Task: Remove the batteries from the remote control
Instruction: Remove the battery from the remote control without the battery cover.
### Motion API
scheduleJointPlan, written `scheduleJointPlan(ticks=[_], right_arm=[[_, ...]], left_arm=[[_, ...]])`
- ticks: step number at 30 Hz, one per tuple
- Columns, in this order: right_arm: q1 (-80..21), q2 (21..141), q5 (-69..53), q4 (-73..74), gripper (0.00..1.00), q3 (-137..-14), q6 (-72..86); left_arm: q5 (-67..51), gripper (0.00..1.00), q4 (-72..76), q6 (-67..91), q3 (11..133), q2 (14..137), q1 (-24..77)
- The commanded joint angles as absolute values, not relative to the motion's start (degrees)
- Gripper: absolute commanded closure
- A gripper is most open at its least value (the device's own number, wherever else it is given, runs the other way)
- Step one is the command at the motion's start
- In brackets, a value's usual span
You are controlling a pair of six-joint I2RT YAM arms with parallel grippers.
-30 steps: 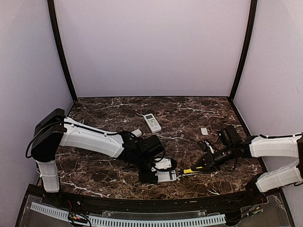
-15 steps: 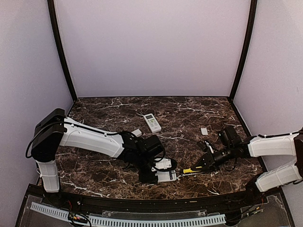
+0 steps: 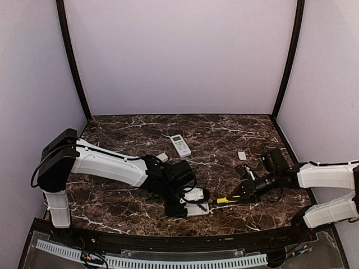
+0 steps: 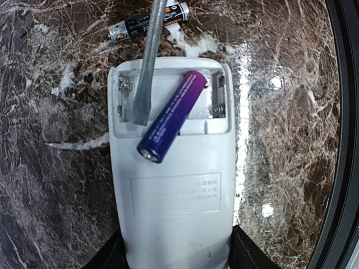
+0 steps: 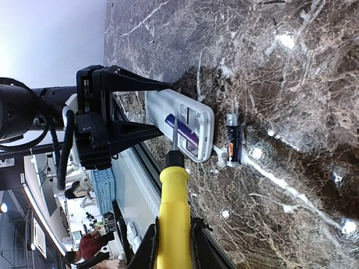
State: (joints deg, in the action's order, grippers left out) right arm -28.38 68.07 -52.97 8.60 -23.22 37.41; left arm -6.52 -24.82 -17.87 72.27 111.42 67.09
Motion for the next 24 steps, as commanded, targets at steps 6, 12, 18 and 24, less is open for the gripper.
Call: scheduleJointPlan(ticks=[6,12,18,24], right_arm=[[-28.1,67.7,-53.8,8.7,1.0,-23.3,36.8],[-28.1,66.1,-51.9,10.8,1.0,-23.8,36.5],[-28.8,59.4,-48.0,15.7,1.0,-26.5,35.1],[-32.4,54.4,-38.3,21.3,1.0,-28.6,36.1]], left_arm=[[-6.3,0.69,-29.6,-18.7,71.5,114.4,68.3],[0.5,0.7,-28.1,-17.8,71.5,114.2,68.3],[11.2,0.71,-23.7,-17.0,69.7,111.8,68.3],[14.2,0.71,-22.9,-16.3,69.7,112.1,68.0]])
